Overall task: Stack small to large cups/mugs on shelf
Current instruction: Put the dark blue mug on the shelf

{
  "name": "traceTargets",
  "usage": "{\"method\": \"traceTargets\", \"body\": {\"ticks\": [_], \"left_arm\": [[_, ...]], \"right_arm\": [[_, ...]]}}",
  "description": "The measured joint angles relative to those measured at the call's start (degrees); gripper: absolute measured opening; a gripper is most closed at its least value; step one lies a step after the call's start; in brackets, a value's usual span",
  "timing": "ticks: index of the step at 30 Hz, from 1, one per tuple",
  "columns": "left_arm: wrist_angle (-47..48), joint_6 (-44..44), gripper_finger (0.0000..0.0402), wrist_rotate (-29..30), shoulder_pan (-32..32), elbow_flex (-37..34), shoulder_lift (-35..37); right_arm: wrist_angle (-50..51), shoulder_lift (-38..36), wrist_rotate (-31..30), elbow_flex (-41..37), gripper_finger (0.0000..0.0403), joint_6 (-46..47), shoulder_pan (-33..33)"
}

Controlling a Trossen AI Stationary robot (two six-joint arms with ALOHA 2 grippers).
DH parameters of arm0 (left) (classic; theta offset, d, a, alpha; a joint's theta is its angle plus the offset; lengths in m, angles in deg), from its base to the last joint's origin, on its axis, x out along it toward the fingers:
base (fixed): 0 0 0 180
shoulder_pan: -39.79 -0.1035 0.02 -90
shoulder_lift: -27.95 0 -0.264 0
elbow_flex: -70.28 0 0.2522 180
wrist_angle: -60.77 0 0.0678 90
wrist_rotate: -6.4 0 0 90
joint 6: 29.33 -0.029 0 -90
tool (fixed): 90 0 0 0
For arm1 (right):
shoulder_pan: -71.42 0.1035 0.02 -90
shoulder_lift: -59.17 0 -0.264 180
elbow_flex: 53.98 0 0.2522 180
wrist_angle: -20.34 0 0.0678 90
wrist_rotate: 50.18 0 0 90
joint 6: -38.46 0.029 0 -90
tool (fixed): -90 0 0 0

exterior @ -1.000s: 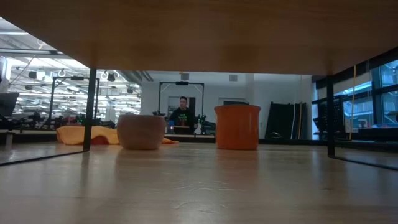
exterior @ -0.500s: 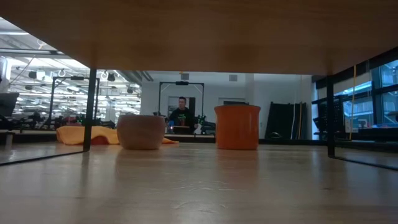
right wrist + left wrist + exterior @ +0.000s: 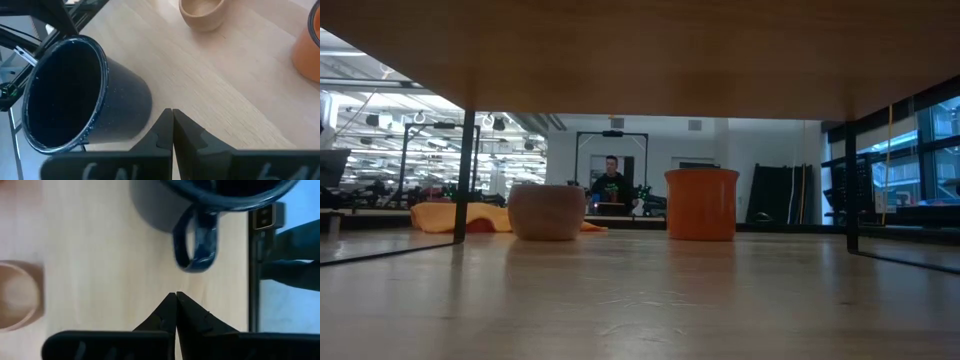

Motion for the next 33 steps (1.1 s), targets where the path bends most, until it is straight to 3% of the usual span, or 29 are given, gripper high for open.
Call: {"method": "traceTargets", "body": {"ticks": [6, 16, 33], "left_arm": [[0.8, 0.6, 0.0004, 0.6, 0.0, 0.0, 0.6], [-5.5, 1.1, 0.0003, -3.6, 0.2, 0.0, 0.4], [-10.3, -0.9, 0.0004, -3.7, -1.9, 0.0, 0.4]], "right_arm": [[0.1, 0.0, -0.9, 0.0, 0.0005, -0.6, 0.0], [0.8, 0.0, -0.9, 0.0, 0.0005, -1.1, 0.0], [0.8, 0.0, -1.1, 0.0, 0.0005, -1.1, 0.0]]}}
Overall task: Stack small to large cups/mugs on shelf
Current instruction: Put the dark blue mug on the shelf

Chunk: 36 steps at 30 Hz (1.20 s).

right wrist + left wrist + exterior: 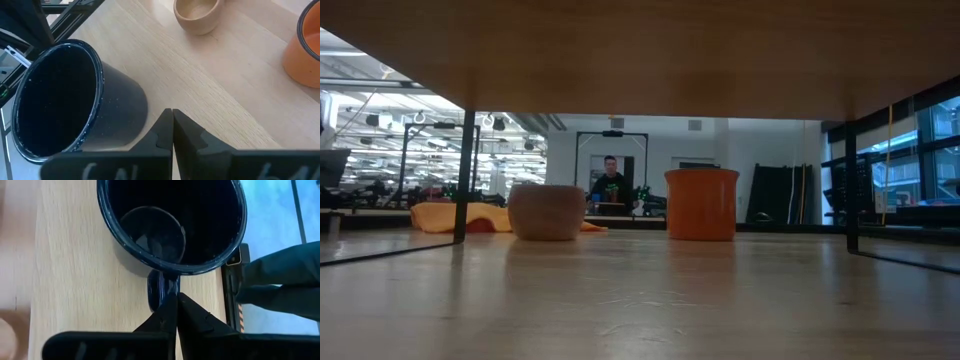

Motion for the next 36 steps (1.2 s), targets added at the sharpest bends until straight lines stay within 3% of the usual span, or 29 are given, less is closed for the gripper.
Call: {"method": "traceTargets", "body": {"ticks": [30, 36], "left_arm": [[-1.4, -1.5, 0.0006, -1.5, -2.5, 0.0, -1.6], [-1.3, -1.5, 0.0006, -1.8, -2.4, 2.6, -1.6]], "right_arm": [[2.5, 0.0, 0.0, 0.0, 0.0005, -0.1, 0.0], [2.5, 0.0, 0.0, 0.0, 0.0005, -0.2, 0.0]]}}
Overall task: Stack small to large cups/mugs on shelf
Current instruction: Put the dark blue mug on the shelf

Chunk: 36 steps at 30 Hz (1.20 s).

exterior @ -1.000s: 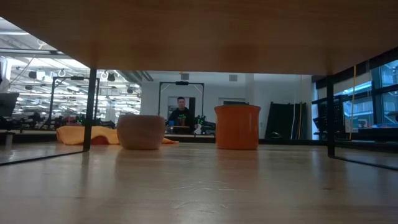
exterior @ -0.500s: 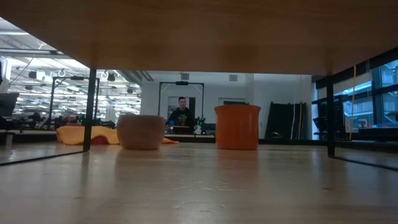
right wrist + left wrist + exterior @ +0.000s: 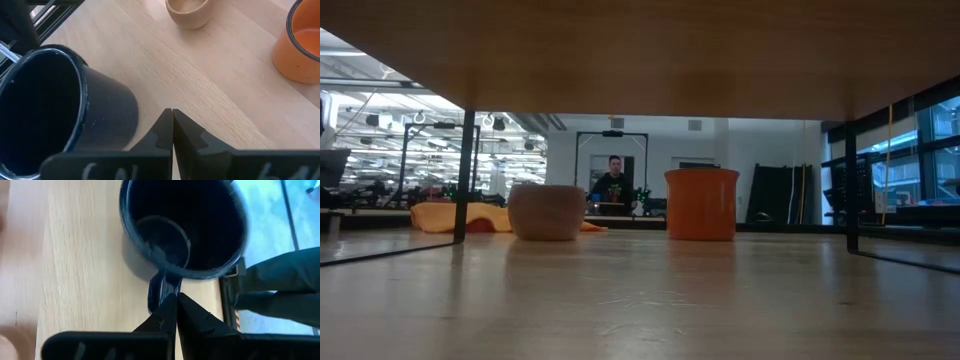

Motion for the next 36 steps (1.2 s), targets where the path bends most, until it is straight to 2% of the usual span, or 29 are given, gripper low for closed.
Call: {"method": "traceTargets", "body": {"ticks": [5, 12, 21, 28, 36], "left_arm": [[0.6, -1.0, 0.0006, 1.2, 0.0, 2.9, 0.0], [7.7, -1.5, 0.0006, 5.5, 0.7, 3.0, 0.1], [7.1, -2.2, 0.0006, 6.7, 1.2, 3.0, -0.3], [6.8, -2.6, 0.0006, 7.3, 0.8, 3.0, -0.3], [6.4, -2.3, 0.0006, 7.3, 0.9, 3.0, -0.3]], "right_arm": [[0.0, 0.0, 0.0, 0.0, 0.0009, 0.2, 0.0], [0.0, 0.0, 2.4, 0.0, 0.0005, 2.7, 1.2], [-3.0, 0.7, 2.7, 0.0, 0.0006, 10.9, 5.8], [-10.3, 3.7, 3.1, 0.0, 0.0005, 10.7, 6.1], [-10.1, 4.2, 3.1, 0.0, 0.0005, 10.6, 6.2]]}}
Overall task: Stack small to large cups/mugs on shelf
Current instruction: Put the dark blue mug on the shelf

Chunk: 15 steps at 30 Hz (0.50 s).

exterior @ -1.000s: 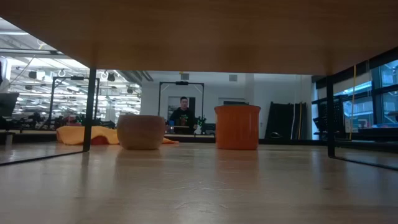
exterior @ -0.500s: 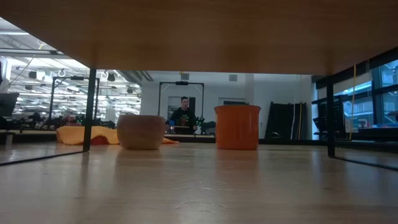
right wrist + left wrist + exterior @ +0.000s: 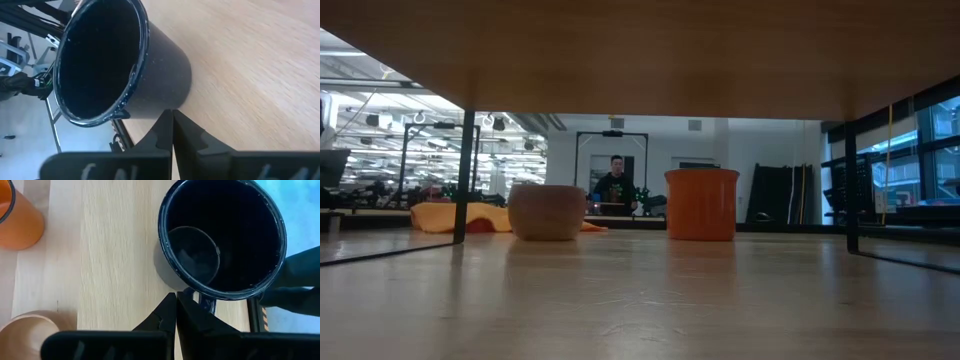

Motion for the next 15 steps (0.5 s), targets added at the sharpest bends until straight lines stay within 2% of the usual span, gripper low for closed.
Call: {"method": "traceTargets", "body": {"ticks": [7, 15], "left_arm": [[-1.1, 0.1, 0.0006, -3.3, 0.0, 0.0, 0.0], [-1.1, -0.8, 0.0001, -3.9, 0.0, 0.0, 0.0]], "right_arm": [[0.4, 0.0, 0.0, 0.0, 0.0010, -0.1, 0.0], [-2.4, 0.0, 1.8, 0.0, 0.0011, -0.3, 0.0]]}}
